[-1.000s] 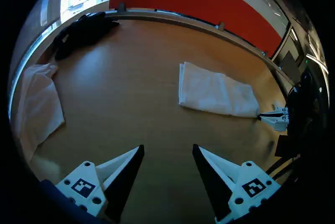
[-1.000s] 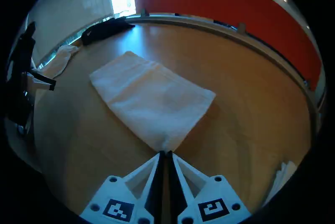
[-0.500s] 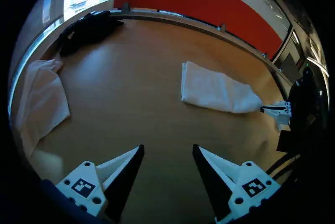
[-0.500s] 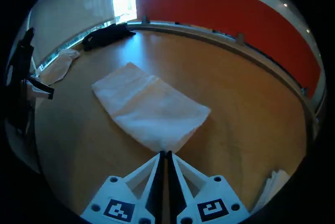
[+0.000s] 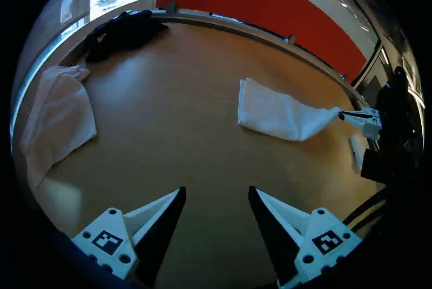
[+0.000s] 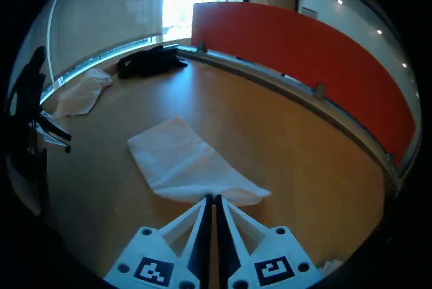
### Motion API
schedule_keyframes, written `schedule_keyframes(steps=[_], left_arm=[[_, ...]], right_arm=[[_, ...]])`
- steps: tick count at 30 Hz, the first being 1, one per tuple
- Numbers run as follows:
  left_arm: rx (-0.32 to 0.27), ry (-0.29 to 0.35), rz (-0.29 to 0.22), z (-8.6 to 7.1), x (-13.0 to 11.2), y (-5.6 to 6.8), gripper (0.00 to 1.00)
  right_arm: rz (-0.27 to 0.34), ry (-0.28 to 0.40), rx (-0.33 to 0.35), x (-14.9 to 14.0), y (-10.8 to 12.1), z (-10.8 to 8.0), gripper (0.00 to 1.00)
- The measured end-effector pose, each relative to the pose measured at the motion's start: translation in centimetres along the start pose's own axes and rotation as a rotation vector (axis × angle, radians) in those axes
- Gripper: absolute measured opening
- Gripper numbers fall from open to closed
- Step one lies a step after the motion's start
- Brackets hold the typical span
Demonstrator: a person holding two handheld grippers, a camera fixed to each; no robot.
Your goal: Fold towel
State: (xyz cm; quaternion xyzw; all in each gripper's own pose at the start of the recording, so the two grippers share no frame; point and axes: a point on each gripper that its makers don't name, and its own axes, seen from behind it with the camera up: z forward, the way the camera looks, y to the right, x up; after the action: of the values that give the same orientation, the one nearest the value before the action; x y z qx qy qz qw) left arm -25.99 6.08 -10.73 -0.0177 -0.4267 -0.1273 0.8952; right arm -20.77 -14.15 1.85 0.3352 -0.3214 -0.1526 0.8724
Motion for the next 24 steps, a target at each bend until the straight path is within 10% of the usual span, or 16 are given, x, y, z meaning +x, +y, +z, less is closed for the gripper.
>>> schedule_keyframes(steps=[24], left_arm=[[0.011, 0.029, -0.058, -1.7, -0.9, -1.2, 0.85]], right_arm=[[-0.165, 0.03, 0.094, 7.5, -3.3, 3.8, 0.05]])
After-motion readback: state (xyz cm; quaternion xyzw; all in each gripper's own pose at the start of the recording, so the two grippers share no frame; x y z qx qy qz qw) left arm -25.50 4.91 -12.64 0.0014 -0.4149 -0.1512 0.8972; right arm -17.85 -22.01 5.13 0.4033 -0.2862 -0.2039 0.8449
